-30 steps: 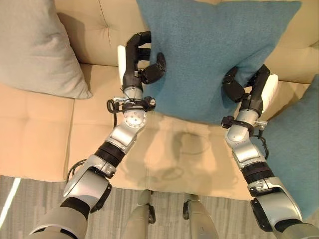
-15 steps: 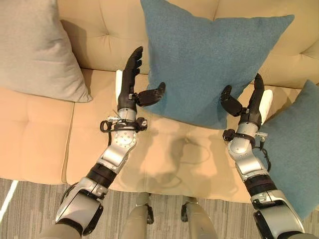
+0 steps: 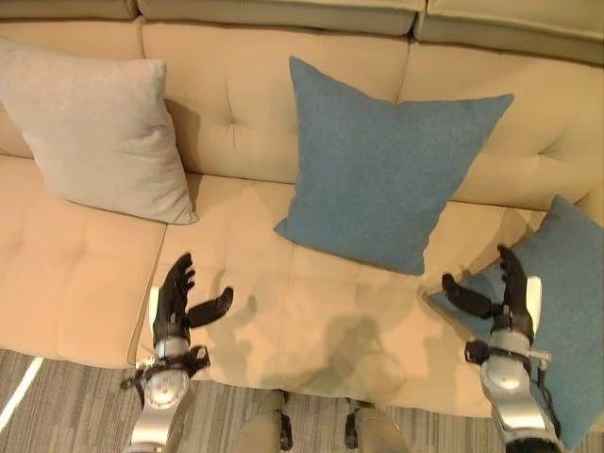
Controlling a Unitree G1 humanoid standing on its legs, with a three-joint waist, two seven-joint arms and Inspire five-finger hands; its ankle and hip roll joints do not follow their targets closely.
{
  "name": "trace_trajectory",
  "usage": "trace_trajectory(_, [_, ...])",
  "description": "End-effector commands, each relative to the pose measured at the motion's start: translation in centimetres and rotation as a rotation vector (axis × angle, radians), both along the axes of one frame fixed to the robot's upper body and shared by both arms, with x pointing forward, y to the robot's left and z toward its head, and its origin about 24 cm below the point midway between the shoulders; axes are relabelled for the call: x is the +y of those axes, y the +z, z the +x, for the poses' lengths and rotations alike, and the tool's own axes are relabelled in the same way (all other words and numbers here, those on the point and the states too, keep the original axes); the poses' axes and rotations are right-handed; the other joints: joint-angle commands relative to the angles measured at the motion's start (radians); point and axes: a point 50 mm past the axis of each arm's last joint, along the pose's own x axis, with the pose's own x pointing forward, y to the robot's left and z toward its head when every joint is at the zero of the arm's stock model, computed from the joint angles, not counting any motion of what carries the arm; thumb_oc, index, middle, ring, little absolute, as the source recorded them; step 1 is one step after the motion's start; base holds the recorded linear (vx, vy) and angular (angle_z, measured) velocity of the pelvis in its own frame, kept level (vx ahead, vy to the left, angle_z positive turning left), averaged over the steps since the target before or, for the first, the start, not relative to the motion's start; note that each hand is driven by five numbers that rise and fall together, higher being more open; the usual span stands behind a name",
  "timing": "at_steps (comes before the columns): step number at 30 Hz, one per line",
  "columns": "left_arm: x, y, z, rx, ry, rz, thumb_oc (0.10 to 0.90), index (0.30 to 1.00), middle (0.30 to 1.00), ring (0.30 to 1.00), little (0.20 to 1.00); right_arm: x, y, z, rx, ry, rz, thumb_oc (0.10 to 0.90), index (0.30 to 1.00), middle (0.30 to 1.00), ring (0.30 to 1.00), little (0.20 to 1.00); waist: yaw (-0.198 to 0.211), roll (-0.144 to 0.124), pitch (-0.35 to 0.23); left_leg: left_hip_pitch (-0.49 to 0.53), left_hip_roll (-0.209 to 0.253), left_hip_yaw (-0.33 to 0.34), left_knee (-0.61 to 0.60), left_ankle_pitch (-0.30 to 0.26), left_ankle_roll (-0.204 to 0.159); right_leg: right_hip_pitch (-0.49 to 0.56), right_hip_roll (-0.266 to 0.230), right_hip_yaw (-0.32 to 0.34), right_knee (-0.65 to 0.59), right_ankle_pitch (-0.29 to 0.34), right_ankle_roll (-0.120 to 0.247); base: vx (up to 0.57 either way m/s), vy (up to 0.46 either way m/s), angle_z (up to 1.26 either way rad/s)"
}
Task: Pick up all the scattered cushions and arrange them neatly on the sofa.
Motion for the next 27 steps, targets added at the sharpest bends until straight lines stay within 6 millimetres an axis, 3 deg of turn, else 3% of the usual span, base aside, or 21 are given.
trace_trajectory(1, [0.2, -2.0, -1.4, 0.071, -0.011, -0.046, 0.8, 0.9, 0.9, 0.9, 0.9, 0.3, -0.6, -1.1, -0.041, 0.036, 0.12, 0.8, 0.9, 0.9, 0.9, 0.9, 0.004, -0.039, -0.196, 0.06, 0.001, 0.028, 0.003, -0.134, -0.03, 0.018, 0.002, -0.031, 0.011, -0.066, 0.07, 0.01, 0.137, -0.09])
trace_trajectory(2, [0.3, -3.5, -3.0, 0.152, -0.003, -0.059, 0.8, 0.9, 0.9, 0.9, 0.9, 0.7, -2.3, -2.0, 0.015, 0.028, 0.202, 0.8, 0.9, 0.9, 0.9, 0.9, 0.004, -0.041, -0.196, 0.087, -0.003, 0.036, 0.003, -0.142, -0.026, 0.038, 0.0, -0.026, 0.011, -0.063, 0.072, -0.01, 0.088, -0.11])
trace_trajectory(5, [0.4, -4.2, -3.8, 0.191, -0.003, -0.063, 0.8, 0.9, 0.9, 0.9, 0.9, 0.9, -3.2, -2.6, 0.05, 0.025, 0.231, 0.8, 0.9, 0.9, 0.9, 0.9, 0.007, -0.043, -0.196, 0.104, -0.005, 0.043, 0.003, -0.148, -0.024, 0.051, -0.003, -0.022, 0.011, -0.062, 0.074, 0.01, 0.059, -0.15])
trace_trajectory(9, [-0.1, -6.4, -5.9, 0.334, -0.039, -0.06, 0.8, 0.9, 0.9, 0.9, 0.9, 1.5, -6.2, -4.2, 0.191, 0.026, 0.306, 0.8, 0.9, 0.9, 0.9, 0.9, 0.01, -0.054, -0.186, 0.146, -0.014, 0.062, 0.003, -0.161, -0.007, 0.074, -0.004, 0.008, 0.011, -0.043, 0.087, -0.06, 0.099, -0.16])
trace_trajectory(12, [0.1, -6.8, -5.6, 0.368, -0.059, -0.03, 0.8, 0.9, 0.9, 0.9, 0.9, 2.0, -7.3, -4.5, 0.251, 0.042, 0.313, 0.8, 0.9, 0.9, 0.9, 0.9, 0.013, -0.06, -0.174, 0.155, -0.016, 0.07, 0.003, -0.16, 0.001, 0.077, -0.005, 0.006, 0.03, -0.031, 0.092, -0.12, 0.042, -0.36])
trace_trajectory(14, [0.4, -6.8, -5.0, 0.38, -0.078, 0.028, 0.8, 0.9, 0.9, 0.9, 0.9, 2.8, -8.2, -4.4, 0.302, 0.061, 0.319, 0.8, 0.9, 0.9, 0.9, 0.9, 0.014, -0.055, -0.13, 0.154, 0.003, 0.079, 0.003, -0.148, 0.005, 0.02, -0.013, -0.019, 0.162, -0.052, 0.098, -0.22, 0.007, -0.24])
trace_trajectory(15, [0.4, -6.8, -5.0, 0.378, -0.078, 0.028, 0.8, 0.9, 0.9, 0.9, 0.9, 2.7, -8.2, -4.4, 0.3, 0.061, 0.319, 0.8, 0.9, 0.9, 0.9, 0.9, 0.015, -0.056, -0.129, 0.154, 0.002, 0.08, 0.003, -0.148, 0.005, 0.017, -0.013, -0.018, 0.168, -0.055, 0.098, -0.27, 0.006, -0.38])
trace_trajectory(17, [0.6, -6.1, -3.6, 0.345, -0.092, 0.067, 0.8, 0.9, 0.9, 0.9, 0.9, 3.6, -8.8, -4.2, 0.327, 0.078, 0.332, 0.8, 0.9, 0.9, 0.9, 0.9, 0.02, -0.035, -0.1, 0.136, 0.032, 0.078, 0.003, -0.115, 0.008, 0.01, -0.014, -0.03, 0.318, -0.144, 0.075, -0.25, -0.001, -0.32])
trace_trajectory(21, [0.8, -6.1, -3.2, 0.342, -0.077, 0.072, 0.8, 0.9, 0.9, 0.9, 0.9, 4.3, -9.0, -4.4, 0.332, 0.099, 0.342, 0.8, 0.9, 0.9, 0.9, 0.9, 0.034, -0.028, -0.109, 0.105, 0.039, 0.071, 0.003, -0.092, 0.012, 0.038, -0.003, 0.024, 0.451, -0.191, 0.057, -0.19, -0.087, 0.12])
trace_trajectory(22, [0.6, -6.4, -3.4, 0.354, -0.069, 0.064, 0.8, 0.9, 0.9, 0.9, 0.9, 4.5, -9.1, -4.3, 0.33, 0.1, 0.351, 0.8, 0.9, 0.9, 0.9, 0.9, 0.049, -0.046, -0.114, 0.086, 0.028, 0.064, 0.011, -0.083, 0.008, 0.112, -0.003, 0.03, 0.379, -0.231, 0.038, -0.16, -0.162, 0.16])
trace_trajectory(23, [0.6, -6.3, -3.4, 0.354, -0.069, 0.064, 0.8, 0.9, 0.9, 0.9, 0.9, 4.5, -9.0, -4.3, 0.33, 0.1, 0.351, 0.8, 0.9, 0.9, 0.9, 0.9, 0.05, -0.044, -0.116, 0.084, 0.031, 0.064, 0.01, -0.081, 0.007, 0.111, 0.0, 0.03, 0.375, -0.227, 0.037, -0.21, -0.282, 0.22])
trace_trajectory(24, [0.2, -6.5, -3.2, 0.351, -0.058, 0.051, 0.8, 0.9, 0.9, 0.9, 0.9, 4.9, -8.9, -3.7, 0.316, 0.112, 0.362, 0.8, 0.9, 0.9, 0.9, 0.9, 0.064, -0.061, -0.13, 0.043, 0.034, 0.059, 0.018, -0.048, -0.014, 0.164, 0.03, 0.041, 0.255, -0.258, 0.018, -0.17, -0.24, 0.17])
trace_trajectory(27, [-0.5, -6.4, -2.6, 0.33, -0.051, 0.021, 0.8, 0.9, 0.9, 0.9, 0.9, 4.9, -8.0, -2.8, 0.267, 0.126, 0.349, 0.8, 0.9, 0.9, 0.9, 0.9, 0.064, -0.055, -0.115, -0.02, 0.061, 0.053, 0.032, -0.003, -0.046, 0.163, 0.074, 0.052, 0.178, -0.254, -0.01, -0.24, -0.248, 0.08])
